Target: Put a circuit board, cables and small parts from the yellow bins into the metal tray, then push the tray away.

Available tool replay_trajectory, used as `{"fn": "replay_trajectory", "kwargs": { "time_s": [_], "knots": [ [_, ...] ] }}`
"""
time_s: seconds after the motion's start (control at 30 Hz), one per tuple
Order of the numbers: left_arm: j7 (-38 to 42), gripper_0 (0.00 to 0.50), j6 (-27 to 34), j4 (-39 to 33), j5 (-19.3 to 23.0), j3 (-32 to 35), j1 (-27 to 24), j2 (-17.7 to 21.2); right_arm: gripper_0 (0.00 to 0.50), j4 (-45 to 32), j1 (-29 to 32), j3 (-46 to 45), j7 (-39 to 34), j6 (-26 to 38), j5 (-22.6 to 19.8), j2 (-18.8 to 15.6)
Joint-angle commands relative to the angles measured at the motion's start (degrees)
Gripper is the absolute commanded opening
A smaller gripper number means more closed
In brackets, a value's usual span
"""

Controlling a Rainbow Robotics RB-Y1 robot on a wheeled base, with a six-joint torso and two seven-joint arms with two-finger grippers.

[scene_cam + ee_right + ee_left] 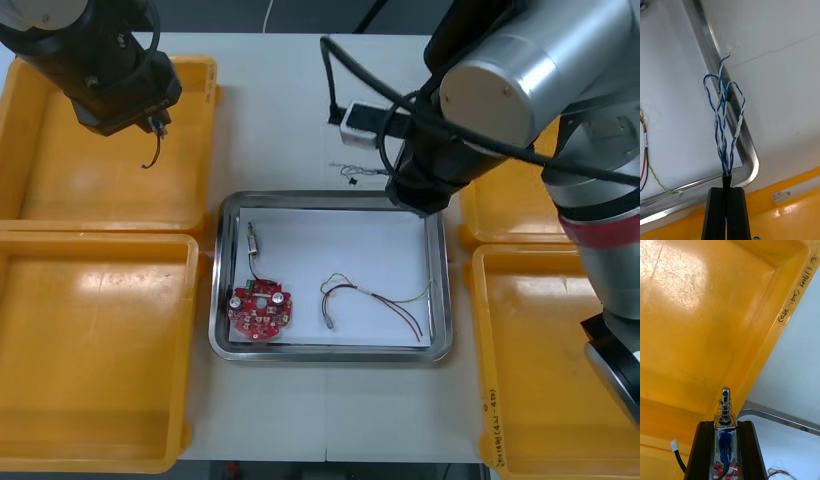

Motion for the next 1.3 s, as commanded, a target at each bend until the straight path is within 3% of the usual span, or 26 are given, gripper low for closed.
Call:
{"fn": "replay_trajectory", "kwargs": {
  "time_s": [0.03,0.33,0.67,0.83,1.07,1.1,1.13,1.17,1.2,1.3],
  "knots": [
    [3.95,0.001,0.62,-1.88,0.56,2.04,0.33,2.32,0.0,-1.9,3.76,2.12,3.08,0.19,1.02,1.65],
    [4.12,0.003,0.53,-1.88,0.82,2.04,0.33,2.32,0.0,-1.64,8.15,9.41,5.98,-9.52,7.26,1.74],
    [4.12,0.001,0.53,-1.88,0.91,2.13,0.33,2.32,0.0,6.54,8.68,12.4,6.86,-17.96,6.99,1.74],
    [4.12,0.0,0.53,-1.88,1.0,2.31,0.33,2.32,0.0,9.0,8.68,13.72,7.57,-19.28,9.72,1.74],
    [4.12,0.001,0.53,-1.88,1.09,2.4,0.33,2.32,0.006,10.05,8.68,13.72,7.57,-19.19,10.33,1.74],
    [4.12,0.002,0.53,-1.88,1.09,2.4,0.33,2.32,0.143,10.14,8.68,13.72,7.57,-19.28,10.6,1.74],
    [4.12,0.002,0.62,-1.88,1.09,2.4,0.33,2.24,0.215,10.14,8.68,13.72,7.57,-19.28,10.68,1.74],
    [4.12,0.002,0.62,-1.88,1.09,2.4,0.33,2.32,0.382,10.23,8.77,13.63,7.3,-19.28,10.77,1.74],
    [4.12,0.001,0.62,-1.88,1.09,2.4,0.33,2.32,0.496,10.14,8.77,13.63,7.21,-19.28,11.03,1.74],
    [4.21,0.002,0.53,-1.88,1.09,2.48,0.33,2.32,0.5,10.23,8.85,13.72,6.95,-19.28,11.12,1.65]
  ]
}}
